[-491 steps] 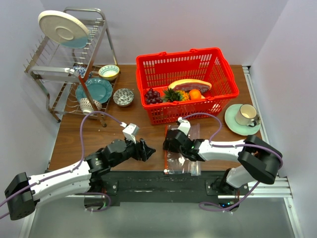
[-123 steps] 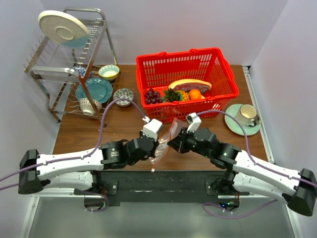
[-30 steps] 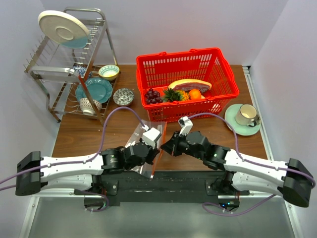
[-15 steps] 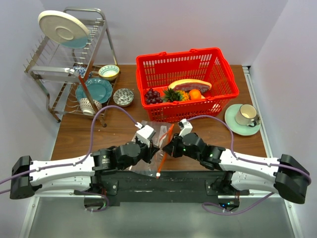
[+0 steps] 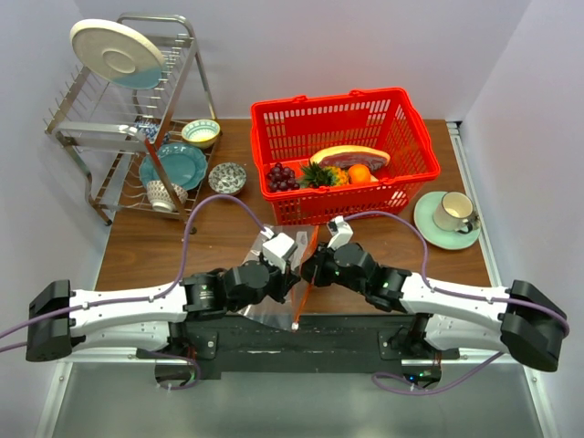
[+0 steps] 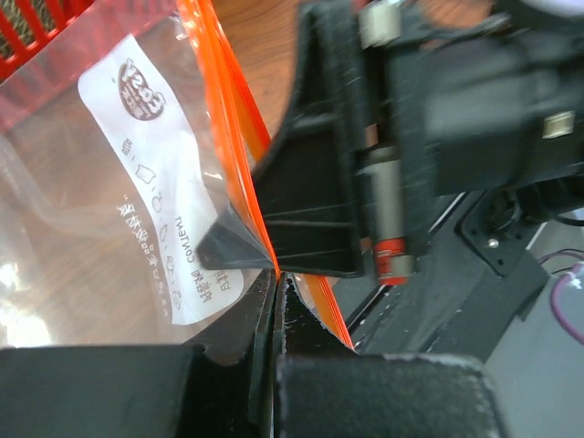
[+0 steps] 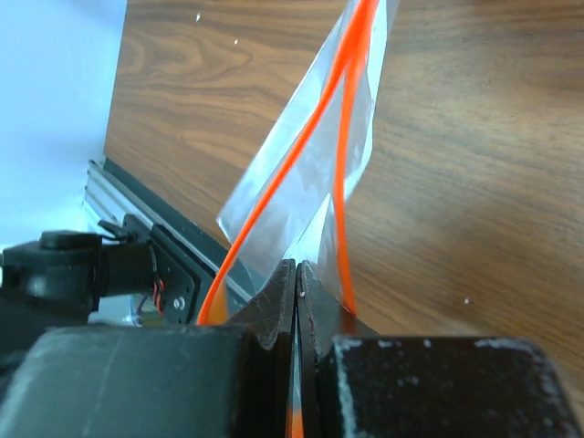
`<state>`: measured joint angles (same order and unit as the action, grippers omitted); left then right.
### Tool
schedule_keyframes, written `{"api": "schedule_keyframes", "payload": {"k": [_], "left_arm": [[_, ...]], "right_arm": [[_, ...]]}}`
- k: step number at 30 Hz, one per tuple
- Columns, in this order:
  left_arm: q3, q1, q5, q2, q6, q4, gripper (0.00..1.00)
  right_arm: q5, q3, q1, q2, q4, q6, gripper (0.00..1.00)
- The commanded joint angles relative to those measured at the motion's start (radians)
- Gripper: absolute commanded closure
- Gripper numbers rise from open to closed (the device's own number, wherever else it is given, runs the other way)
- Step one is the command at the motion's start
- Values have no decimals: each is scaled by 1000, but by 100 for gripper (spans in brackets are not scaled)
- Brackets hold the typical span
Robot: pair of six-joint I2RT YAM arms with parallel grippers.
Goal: Place the food in the zip-top bag and seal the zipper
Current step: Open the zipper of the food storage bag.
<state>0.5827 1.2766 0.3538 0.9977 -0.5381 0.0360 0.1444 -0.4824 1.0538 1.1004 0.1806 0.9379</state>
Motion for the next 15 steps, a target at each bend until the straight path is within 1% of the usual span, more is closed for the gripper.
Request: {"api": "schedule_keyframes", "payload": {"k": [1,6,8,9,10,11,15], "left_arm": [[62,-2,-21,-30,1,-71,100],[74,-2,-12,-65,0,-58,100],[75,0,4,-74,0,-39,100],[77,0,10,-83,-3,-39,100],[78,-2,23,-85,-3,2,100],[81,-2,30,-90,-5,13,100],[106,0,50,-113,1,61,100]], "right_arm": [[57,-27,5,47,71,42,100],[64,-19,5,82,86,56,100],[104,-18,8,73,56,87,42],[121,-18,11,58,27,93,6],[135,-19,17,49,7,99,1],[147,-21,20,38,-7,101,1],[104,-13,20,13,19,84,1]]}}
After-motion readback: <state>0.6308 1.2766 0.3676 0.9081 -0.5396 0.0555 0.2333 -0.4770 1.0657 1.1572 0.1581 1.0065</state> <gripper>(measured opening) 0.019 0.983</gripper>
